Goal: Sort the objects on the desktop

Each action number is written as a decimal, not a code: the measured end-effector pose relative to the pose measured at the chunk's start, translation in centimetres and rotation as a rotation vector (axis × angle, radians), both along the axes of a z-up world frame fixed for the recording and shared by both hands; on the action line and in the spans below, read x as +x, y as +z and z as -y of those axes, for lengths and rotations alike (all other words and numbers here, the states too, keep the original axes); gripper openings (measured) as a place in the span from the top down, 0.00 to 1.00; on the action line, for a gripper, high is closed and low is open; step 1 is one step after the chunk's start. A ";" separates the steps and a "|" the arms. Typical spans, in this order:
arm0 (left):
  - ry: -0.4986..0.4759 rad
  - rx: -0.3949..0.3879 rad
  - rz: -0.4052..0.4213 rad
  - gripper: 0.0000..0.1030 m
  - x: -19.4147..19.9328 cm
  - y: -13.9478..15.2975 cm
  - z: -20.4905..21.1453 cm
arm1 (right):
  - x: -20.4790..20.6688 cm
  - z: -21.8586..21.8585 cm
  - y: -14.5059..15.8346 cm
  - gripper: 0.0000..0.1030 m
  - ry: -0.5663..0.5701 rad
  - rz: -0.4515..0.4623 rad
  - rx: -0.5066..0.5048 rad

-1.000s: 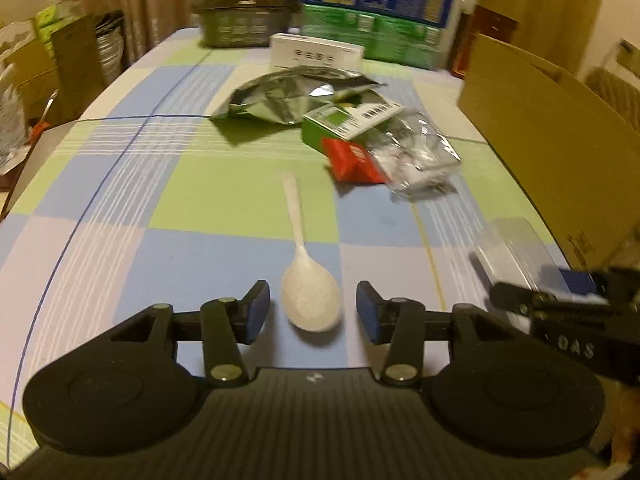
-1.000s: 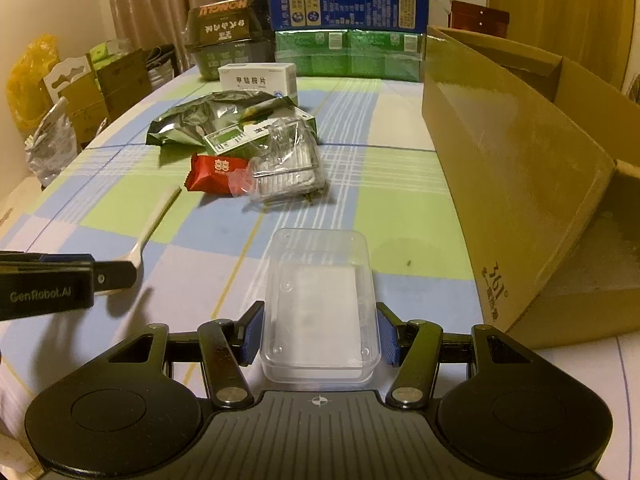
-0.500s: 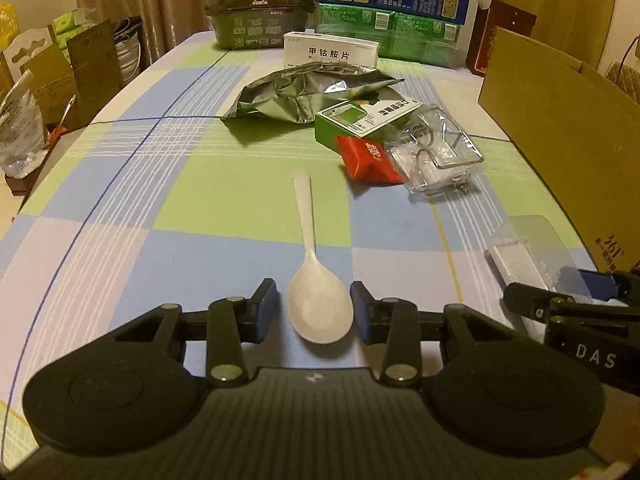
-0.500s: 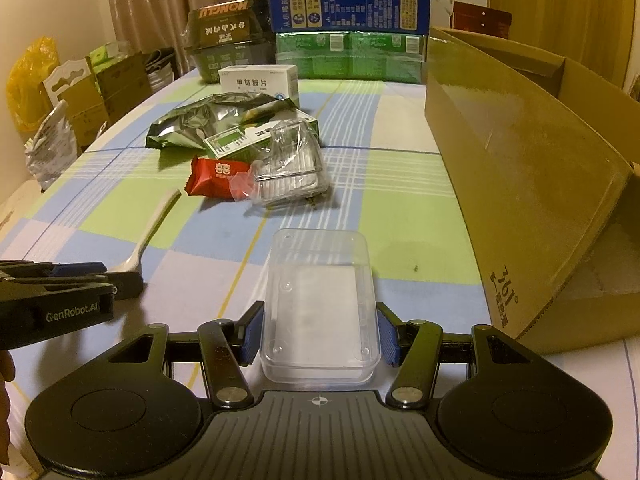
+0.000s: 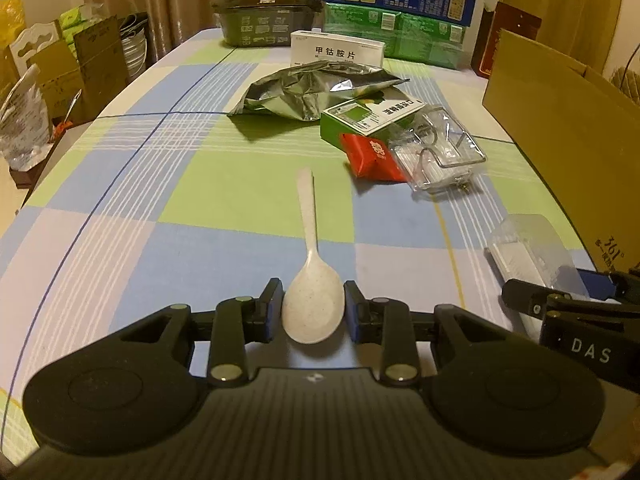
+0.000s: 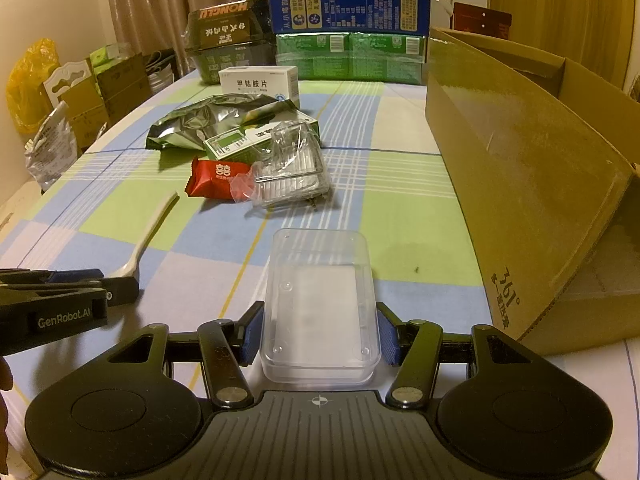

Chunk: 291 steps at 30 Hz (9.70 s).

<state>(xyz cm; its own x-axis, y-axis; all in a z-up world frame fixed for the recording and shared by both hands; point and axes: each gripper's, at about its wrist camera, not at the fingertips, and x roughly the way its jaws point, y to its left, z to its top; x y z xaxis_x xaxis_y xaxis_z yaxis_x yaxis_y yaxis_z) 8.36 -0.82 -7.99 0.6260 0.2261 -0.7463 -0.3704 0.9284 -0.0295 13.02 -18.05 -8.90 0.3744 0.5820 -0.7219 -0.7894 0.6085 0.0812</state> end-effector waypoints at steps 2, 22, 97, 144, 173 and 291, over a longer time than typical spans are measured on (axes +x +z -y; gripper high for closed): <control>-0.001 0.003 0.000 0.72 0.0 0.0 0.1 | 0.0 -0.1 0.0 0.48 -0.002 -0.002 0.000; -0.015 0.036 -0.008 0.74 -0.2 0.0 0.7 | 0.0 -0.2 0.1 0.48 -0.006 0.006 0.006; -0.433 0.060 0.195 0.74 12.0 11.1 20.9 | 16.2 14.9 12.3 0.48 -0.268 0.166 0.122; -0.153 0.024 0.225 0.32 -1.7 14.0 11.9 | 2.4 14.3 16.4 0.02 -0.111 0.116 0.179; 0.043 0.080 0.170 0.01 -7.1 12.1 1.0 | -3.7 4.1 12.7 0.02 0.153 0.149 0.118; -0.148 0.055 0.077 0.66 -0.1 5.5 1.8 | 0.9 2.2 7.5 0.50 0.013 0.031 0.118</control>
<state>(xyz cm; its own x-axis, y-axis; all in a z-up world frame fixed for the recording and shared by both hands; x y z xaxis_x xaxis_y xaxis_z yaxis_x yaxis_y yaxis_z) 8.22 -2.65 -2.52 0.7105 0.1660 -0.6839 -0.2279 0.9737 -0.0004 13.92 -20.30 -1.38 0.3874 0.6669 -0.6365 -0.8003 0.5860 0.1270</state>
